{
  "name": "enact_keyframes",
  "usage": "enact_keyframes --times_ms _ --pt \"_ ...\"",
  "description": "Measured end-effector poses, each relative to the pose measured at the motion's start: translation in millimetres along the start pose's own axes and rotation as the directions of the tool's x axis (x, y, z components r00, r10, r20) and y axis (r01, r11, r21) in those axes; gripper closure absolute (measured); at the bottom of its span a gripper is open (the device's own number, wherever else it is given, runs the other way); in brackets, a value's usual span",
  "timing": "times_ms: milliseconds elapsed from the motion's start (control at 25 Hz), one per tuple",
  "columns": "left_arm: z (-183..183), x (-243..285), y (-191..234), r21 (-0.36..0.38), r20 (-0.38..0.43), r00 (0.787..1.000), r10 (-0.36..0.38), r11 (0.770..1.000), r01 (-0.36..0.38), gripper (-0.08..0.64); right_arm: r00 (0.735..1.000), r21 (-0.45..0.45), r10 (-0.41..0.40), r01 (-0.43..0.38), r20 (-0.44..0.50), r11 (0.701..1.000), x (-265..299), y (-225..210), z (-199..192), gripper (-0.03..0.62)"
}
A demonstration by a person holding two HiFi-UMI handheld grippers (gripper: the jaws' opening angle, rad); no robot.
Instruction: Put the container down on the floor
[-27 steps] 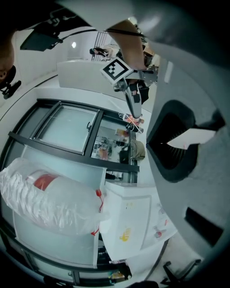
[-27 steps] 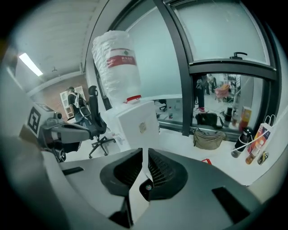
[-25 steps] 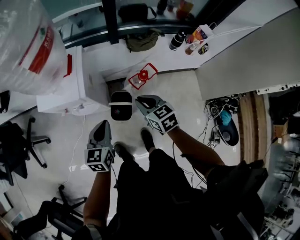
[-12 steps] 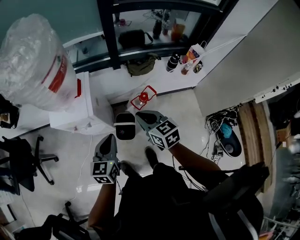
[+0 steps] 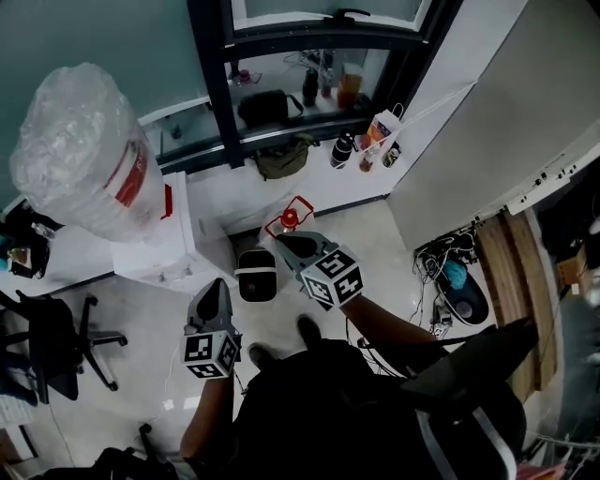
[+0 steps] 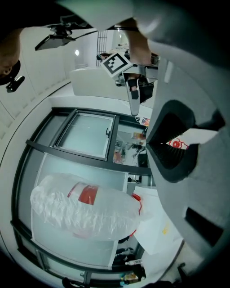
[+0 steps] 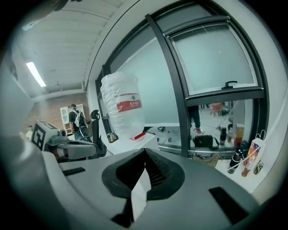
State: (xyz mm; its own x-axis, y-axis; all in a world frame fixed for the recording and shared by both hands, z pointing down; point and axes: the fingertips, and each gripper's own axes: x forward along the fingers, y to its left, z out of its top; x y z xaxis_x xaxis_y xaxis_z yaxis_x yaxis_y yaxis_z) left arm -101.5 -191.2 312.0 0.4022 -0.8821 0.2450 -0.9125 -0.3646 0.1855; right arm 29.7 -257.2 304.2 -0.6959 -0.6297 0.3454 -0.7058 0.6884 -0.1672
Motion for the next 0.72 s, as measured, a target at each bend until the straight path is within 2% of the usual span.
enact_keyframes --times_ms 160,280,320,440,600,720 --pt "9 -6 -1 0.021 0.012 1.0 0.0 1.0 -0.001 0.549 1.0 -0.026 0.006 -0.005 0.022 1.0 -6 8 13 0.583" --pt "18 -11 -9 0.12 0.02 1.0 -0.009 0.993 0.006 0.549 0.999 -0.036 0.011 -0.01 0.033 0.999 -11 14 19 0.583" --pt "22 -13 -12 0.131 0.025 1.0 -0.018 0.991 0.014 0.549 0.999 -0.04 0.014 -0.013 0.037 0.999 -11 16 21 0.583" --pt "33 -18 -14 0.108 0.047 0.998 -0.034 0.994 0.028 0.549 0.999 -0.038 0.019 -0.017 0.051 0.999 -13 20 27 0.583" --pt "49 -23 -9 0.062 0.068 0.998 -0.019 0.998 0.015 0.549 0.997 -0.019 0.03 -0.028 0.068 0.999 -13 23 34 0.583" --pt "56 -27 -9 0.073 0.069 0.997 -0.019 0.997 0.014 0.549 0.997 -0.027 0.046 -0.045 0.058 0.999 -11 29 35 0.583"
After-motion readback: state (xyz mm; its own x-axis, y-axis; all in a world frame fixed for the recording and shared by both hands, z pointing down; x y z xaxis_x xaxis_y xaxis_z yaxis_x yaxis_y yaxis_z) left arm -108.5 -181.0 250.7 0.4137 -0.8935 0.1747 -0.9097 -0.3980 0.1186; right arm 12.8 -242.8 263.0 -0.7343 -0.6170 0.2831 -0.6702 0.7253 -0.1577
